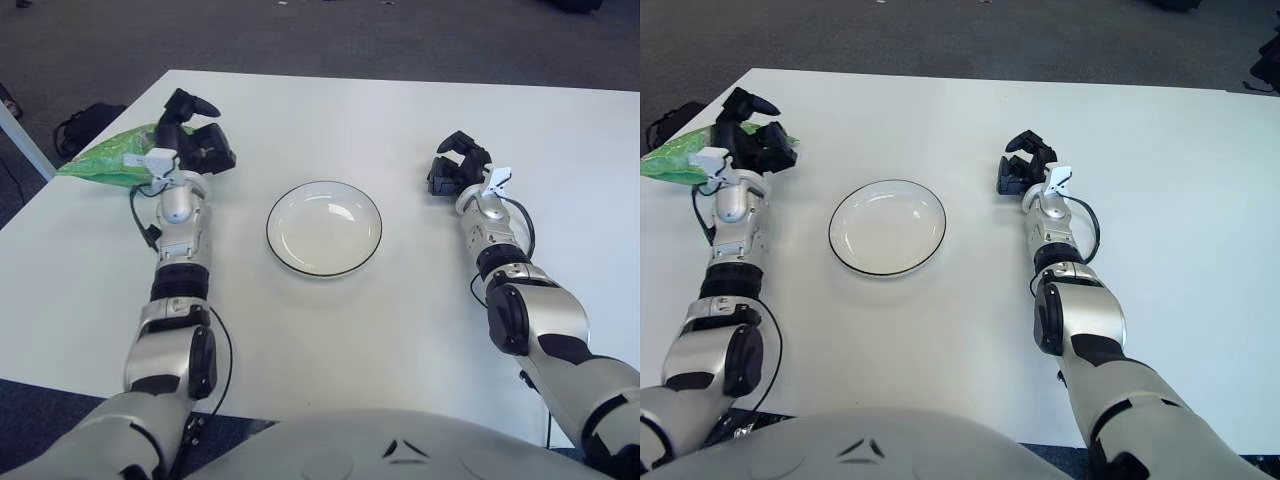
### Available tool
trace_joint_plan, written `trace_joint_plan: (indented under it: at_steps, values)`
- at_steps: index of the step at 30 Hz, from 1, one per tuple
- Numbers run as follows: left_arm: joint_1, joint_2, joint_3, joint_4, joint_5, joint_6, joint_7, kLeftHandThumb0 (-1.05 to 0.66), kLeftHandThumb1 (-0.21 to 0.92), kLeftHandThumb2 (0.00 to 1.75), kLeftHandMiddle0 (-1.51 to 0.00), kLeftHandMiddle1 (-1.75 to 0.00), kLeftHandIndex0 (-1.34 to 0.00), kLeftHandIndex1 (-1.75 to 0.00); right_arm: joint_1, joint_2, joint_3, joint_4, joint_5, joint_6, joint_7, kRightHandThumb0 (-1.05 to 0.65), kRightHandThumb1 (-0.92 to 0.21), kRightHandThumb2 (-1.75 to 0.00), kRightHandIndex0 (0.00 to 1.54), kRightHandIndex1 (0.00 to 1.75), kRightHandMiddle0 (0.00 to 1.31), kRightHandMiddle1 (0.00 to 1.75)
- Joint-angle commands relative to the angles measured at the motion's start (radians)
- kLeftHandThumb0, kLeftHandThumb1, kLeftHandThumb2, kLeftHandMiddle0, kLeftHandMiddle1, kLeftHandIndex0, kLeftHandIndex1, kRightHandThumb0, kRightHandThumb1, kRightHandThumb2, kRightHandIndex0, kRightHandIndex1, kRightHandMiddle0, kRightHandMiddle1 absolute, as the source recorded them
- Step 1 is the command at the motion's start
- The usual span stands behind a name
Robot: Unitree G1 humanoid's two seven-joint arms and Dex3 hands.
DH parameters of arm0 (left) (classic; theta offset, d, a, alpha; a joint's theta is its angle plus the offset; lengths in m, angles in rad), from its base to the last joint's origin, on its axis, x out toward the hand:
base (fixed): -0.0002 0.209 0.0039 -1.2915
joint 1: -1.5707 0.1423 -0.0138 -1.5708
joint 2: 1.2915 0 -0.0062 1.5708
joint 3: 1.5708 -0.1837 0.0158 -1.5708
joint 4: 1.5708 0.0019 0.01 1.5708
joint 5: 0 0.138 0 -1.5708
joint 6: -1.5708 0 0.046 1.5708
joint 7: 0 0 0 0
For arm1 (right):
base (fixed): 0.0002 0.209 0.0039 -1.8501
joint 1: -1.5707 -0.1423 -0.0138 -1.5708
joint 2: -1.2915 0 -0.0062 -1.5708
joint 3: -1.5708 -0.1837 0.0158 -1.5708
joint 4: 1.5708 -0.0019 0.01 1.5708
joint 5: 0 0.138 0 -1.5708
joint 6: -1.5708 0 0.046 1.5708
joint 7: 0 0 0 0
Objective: Put the snack into the plate.
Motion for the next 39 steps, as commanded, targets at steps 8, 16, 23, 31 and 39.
trace_joint_plan:
  at_steps: [8,16,23,31,39]
  values:
    - [0.135,0.031,0.021,-0.339,0.069,0.170,0.071,-0.49,0.30,1.34,-1.23,-1.75,-0.63,-1.75,0.051,0.008,-0.006,0.061,-0.005,0.056,-0.003,-0.01,0.04,-1.69,0.90,1.63,0.67,1.75]
    - [0.161,0.008,0.016,-0.516,0.188,0.223,0.171,-0.48,0.32,1.31,-1.21,-1.75,-0.61,-1.75,0.041,0.008,-0.006,0.078,-0.006,0.065,-0.002,-0.01,0.03,-1.68,0.88,1.67,0.65,1.75]
    - [0.114,0.042,0.031,-0.463,0.399,0.134,0.348,-0.48,0.32,1.31,-1.18,-1.75,-0.61,-1.75,0.035,0.008,-0.007,0.091,-0.006,0.070,0.010,-0.01,0.02,-1.69,0.87,1.69,0.65,1.75]
    - [-0.045,0.180,0.027,-0.166,0.543,0.082,0.516,-0.50,0.26,1.39,-1.16,-1.75,-0.66,-1.75,0.026,0.009,-0.002,0.101,-0.014,0.081,0.005,-0.01,0.03,-1.69,0.88,1.69,0.65,1.75]
    - [-0.082,0.270,-0.035,-0.085,0.658,0.189,0.556,-0.52,0.22,1.43,-1.17,-1.75,-0.69,-1.75,0.022,0.012,-0.010,0.105,-0.016,0.086,0.006,-0.01,0.03,-1.70,0.87,1.71,0.65,1.75]
